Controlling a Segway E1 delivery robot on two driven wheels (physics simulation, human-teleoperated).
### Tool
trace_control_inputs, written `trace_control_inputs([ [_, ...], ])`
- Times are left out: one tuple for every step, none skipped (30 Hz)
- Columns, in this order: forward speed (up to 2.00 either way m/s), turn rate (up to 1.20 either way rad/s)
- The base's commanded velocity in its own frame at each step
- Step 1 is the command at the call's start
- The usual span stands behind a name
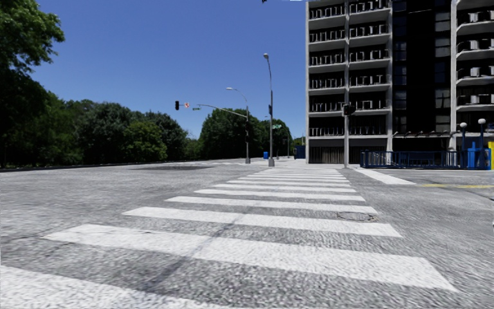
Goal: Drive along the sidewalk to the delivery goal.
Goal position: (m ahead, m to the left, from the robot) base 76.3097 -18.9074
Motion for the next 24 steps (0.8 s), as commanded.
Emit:
trace_control_inputs([
  [2.00,-0.47],
  [2.00,-0.47],
  [2.00,-0.47],
  [2.00,-0.47],
  [2.00,-0.47],
  [2.00,-0.47],
  [2.00,-0.47],
  [2.00,-0.47],
  [2.00,-0.47],
  [2.00,-0.47],
  [2.00,-0.47],
  [2.00,-0.37],
  [2.00,0.00],
  [2.00,0.00],
  [2.00,0.00],
  [2.00,0.00],
  [2.00,0.00],
  [2.00,0.00],
  [2.00,0.00],
  [2.00,0.00],
  [2.00,0.00],
  [2.00,-0.11],
  [2.00,-0.11],
  [2.00,-0.24],
])
